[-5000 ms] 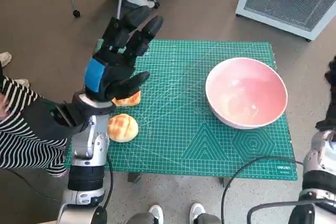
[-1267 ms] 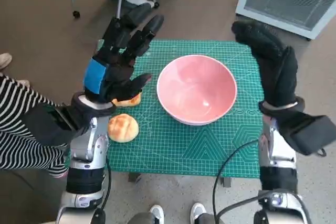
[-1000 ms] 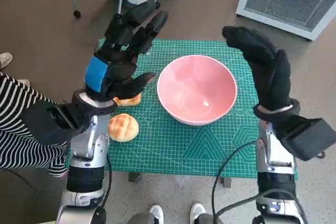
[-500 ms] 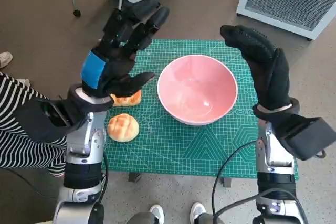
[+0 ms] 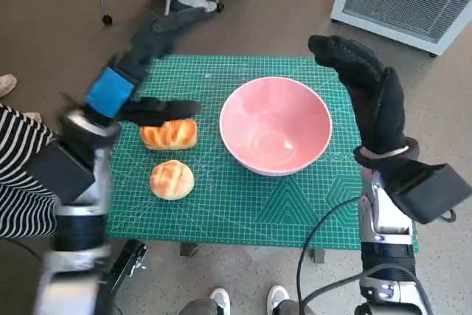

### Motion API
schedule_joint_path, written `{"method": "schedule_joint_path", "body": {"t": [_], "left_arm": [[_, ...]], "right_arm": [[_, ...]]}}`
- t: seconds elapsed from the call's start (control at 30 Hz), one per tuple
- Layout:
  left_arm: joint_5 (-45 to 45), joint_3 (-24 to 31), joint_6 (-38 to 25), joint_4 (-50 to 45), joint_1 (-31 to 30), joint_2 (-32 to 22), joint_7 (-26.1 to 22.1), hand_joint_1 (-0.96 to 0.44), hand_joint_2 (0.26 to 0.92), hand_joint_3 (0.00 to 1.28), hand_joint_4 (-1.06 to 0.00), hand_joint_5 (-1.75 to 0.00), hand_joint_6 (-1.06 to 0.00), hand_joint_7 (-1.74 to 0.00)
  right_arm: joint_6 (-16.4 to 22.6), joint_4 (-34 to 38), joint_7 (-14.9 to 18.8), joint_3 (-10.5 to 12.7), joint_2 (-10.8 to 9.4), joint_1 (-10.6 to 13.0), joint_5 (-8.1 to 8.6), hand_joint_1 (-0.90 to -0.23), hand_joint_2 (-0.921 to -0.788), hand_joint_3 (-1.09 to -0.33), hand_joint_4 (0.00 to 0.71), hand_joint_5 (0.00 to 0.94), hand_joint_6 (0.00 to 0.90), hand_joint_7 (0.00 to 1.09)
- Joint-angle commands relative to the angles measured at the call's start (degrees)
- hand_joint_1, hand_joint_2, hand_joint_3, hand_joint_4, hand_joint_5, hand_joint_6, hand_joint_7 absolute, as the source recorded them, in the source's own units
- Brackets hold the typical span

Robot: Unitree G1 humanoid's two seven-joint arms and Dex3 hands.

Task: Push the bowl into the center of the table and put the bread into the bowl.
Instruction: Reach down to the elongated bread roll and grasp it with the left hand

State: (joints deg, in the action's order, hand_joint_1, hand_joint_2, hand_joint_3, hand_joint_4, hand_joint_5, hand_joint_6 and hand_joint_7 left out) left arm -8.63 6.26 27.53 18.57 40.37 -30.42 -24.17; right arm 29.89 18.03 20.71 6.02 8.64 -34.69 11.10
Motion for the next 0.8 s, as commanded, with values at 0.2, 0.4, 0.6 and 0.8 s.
{"method": "schedule_joint_path", "body": {"t": [0.2,0.4,0.6,0.8], "left_arm": [[-10.5,-5.2,-5.8,3.0,2.5,-9.6,-1.2,-0.23,0.686,0.01,-0.01,0.0,-0.01,-0.22],[-12.0,-7.6,-10.2,2.4,2.1,-10.2,-1.7,-0.11,0.686,0.01,-0.02,-0.01,-0.09,-0.17],[-12.6,-9.7,-13.1,4.3,2.8,-9.5,-2.4,-0.12,0.693,0.0,-0.06,-0.01,-0.15,-0.12],[-12.9,-12.4,-16.3,6.8,4.0,-8.4,-3.5,-0.13,0.699,0.01,-0.07,-0.01,-0.17,-0.1]], "right_arm": [[-0.3,1.0,-0.8,0.7,0.2,0.9,0.23,-0.796,-0.921,-0.744,0.196,0.006,0.023,0.65],[-0.3,1.7,-1.0,1.0,0.0,0.6,0.48,-0.797,-0.921,-0.741,0.207,0.01,0.026,0.65],[-0.2,1.3,-1.3,0.9,-0.5,1.0,0.39,-0.791,-0.921,-0.741,0.209,0.01,0.028,0.64],[-0.5,0.9,-1.5,0.7,-0.6,1.2,0.59,-0.789,-0.921,-0.742,0.21,0.01,0.029,0.64]]}}
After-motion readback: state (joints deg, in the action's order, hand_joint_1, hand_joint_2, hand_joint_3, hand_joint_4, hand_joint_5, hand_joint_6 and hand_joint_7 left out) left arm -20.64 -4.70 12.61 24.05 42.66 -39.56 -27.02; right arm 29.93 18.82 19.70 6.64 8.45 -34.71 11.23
